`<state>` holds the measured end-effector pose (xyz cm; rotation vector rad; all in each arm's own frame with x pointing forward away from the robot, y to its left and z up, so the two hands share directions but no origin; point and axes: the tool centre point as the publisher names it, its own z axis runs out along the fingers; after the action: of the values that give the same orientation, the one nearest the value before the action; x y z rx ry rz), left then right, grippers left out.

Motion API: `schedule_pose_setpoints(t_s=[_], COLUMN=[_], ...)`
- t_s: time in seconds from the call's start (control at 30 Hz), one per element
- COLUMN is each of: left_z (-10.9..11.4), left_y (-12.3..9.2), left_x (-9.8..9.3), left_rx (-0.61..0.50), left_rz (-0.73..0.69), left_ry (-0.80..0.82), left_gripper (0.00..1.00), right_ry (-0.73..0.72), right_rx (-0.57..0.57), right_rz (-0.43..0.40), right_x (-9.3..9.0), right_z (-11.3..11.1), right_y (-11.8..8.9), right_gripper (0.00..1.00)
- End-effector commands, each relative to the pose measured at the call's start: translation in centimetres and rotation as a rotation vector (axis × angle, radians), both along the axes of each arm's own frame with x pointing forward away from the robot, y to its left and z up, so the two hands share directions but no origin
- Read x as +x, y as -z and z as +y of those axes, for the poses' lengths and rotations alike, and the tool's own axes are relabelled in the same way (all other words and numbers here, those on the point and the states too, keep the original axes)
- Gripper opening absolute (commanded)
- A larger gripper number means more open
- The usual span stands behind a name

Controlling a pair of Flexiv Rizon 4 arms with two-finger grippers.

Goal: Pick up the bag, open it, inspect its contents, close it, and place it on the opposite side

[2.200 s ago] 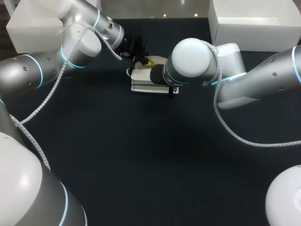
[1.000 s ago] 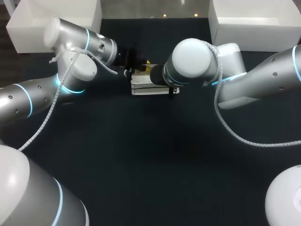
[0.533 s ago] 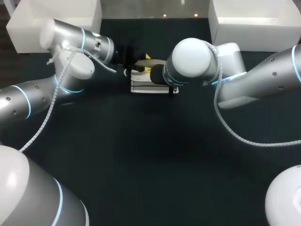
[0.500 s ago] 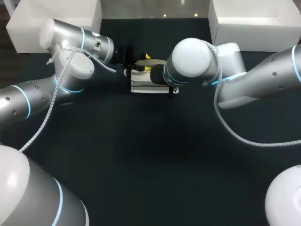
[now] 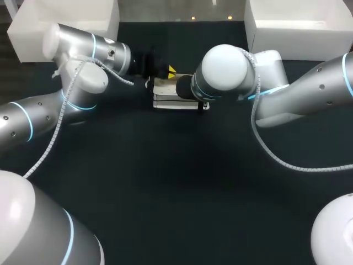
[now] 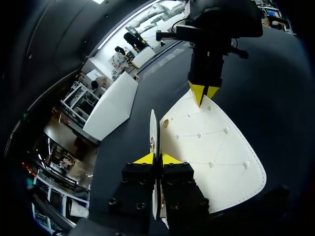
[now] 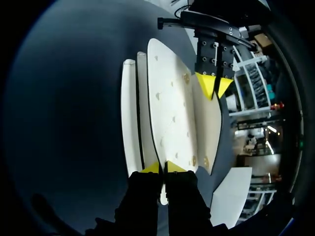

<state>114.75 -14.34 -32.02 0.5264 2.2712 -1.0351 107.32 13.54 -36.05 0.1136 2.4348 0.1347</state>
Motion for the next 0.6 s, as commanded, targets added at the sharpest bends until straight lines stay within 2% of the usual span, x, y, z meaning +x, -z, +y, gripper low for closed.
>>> schedule_pose_setpoints(t_s=[0.03, 0.37, 0.6], left_z=[0.3, 0.6, 1.3], left_y=[0.7, 2.3, 3.3], left_x=[-1.1, -2.8, -3.1], left_rx=[-0.010, 0.001, 0.026], left_rz=[-0.029, -0.009, -0.007], left_ry=[0.002, 0.025, 0.032], left_gripper=[0.00, 0.00, 0.00], right_ry=[0.001, 0.001, 0.001], right_rx=[0.002, 0.002, 0.002], right_rz=[-0.004, -0.004, -0.004], right_x=[0.1, 0.1, 0.1], right_z=[0.0, 0.0, 0.0], right_y=[0.2, 0.2, 0.2], right_gripper=[0.00, 0.00, 0.00])
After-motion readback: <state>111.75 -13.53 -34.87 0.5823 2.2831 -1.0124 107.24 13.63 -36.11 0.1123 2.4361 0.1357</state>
